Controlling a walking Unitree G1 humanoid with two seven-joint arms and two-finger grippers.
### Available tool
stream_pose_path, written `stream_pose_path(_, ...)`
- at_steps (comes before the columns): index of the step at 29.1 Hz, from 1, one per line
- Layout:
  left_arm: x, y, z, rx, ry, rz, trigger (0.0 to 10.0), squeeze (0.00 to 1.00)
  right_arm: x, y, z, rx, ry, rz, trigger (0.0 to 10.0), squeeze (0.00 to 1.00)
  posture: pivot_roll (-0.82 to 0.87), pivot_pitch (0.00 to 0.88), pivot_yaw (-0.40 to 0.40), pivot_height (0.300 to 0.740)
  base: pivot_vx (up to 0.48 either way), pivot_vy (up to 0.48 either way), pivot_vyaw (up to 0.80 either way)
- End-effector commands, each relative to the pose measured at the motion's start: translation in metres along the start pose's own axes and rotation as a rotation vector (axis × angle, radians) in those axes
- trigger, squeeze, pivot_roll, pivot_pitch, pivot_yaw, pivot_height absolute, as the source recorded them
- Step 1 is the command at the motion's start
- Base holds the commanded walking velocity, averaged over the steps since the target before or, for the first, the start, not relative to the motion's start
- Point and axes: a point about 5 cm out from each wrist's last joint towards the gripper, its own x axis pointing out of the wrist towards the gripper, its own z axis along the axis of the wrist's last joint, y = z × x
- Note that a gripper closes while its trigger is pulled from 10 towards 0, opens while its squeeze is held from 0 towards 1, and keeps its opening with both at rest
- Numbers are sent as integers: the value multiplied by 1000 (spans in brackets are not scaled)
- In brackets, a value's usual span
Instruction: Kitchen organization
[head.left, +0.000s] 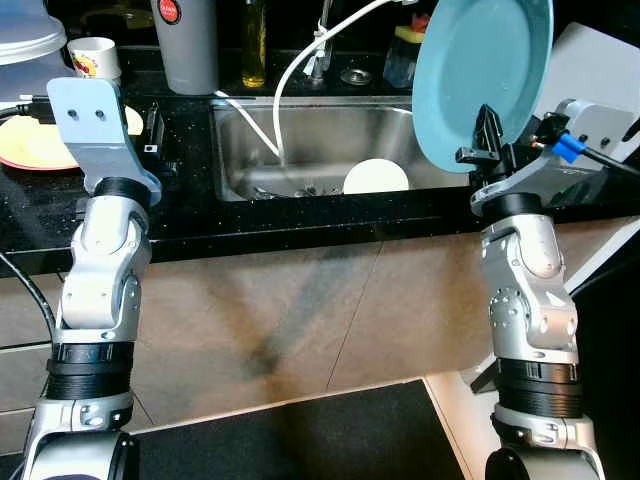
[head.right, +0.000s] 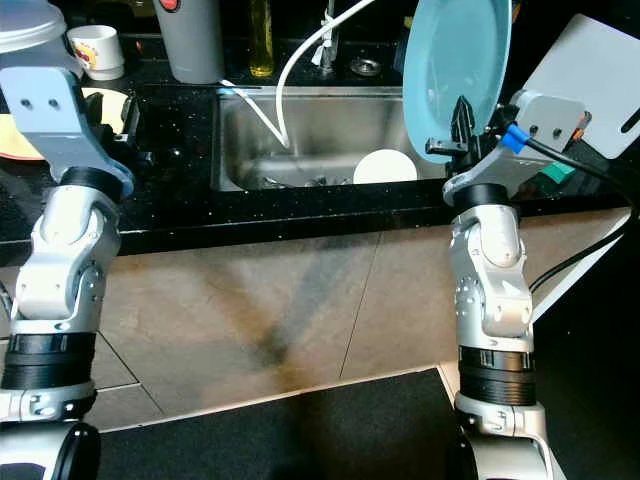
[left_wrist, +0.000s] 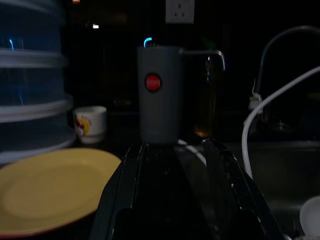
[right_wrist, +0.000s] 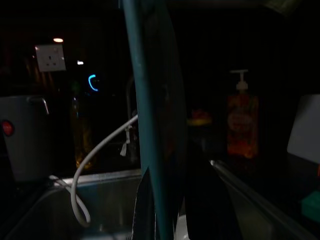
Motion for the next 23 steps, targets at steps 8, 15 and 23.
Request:
stream_pose_path(8, 0, 0, -1, 14, 4, -2, 10000, 0, 0, -2, 3, -2, -9, -6, 10000, 0, 111, 45, -46, 740, 447, 0, 0)
stream_pose_path(15, 0, -1, -1, 14, 2, -3, 10000, 0, 0, -2, 3, -1, -9, -7, 10000, 0, 111, 45, -46, 740, 409, 0, 0)
stream_pose_path(23, 0, -1, -1, 16, 0, -4, 10000, 0, 0, -2, 2, -1, -9, -9, 10000, 0, 111, 45, -46, 740, 382, 0, 0)
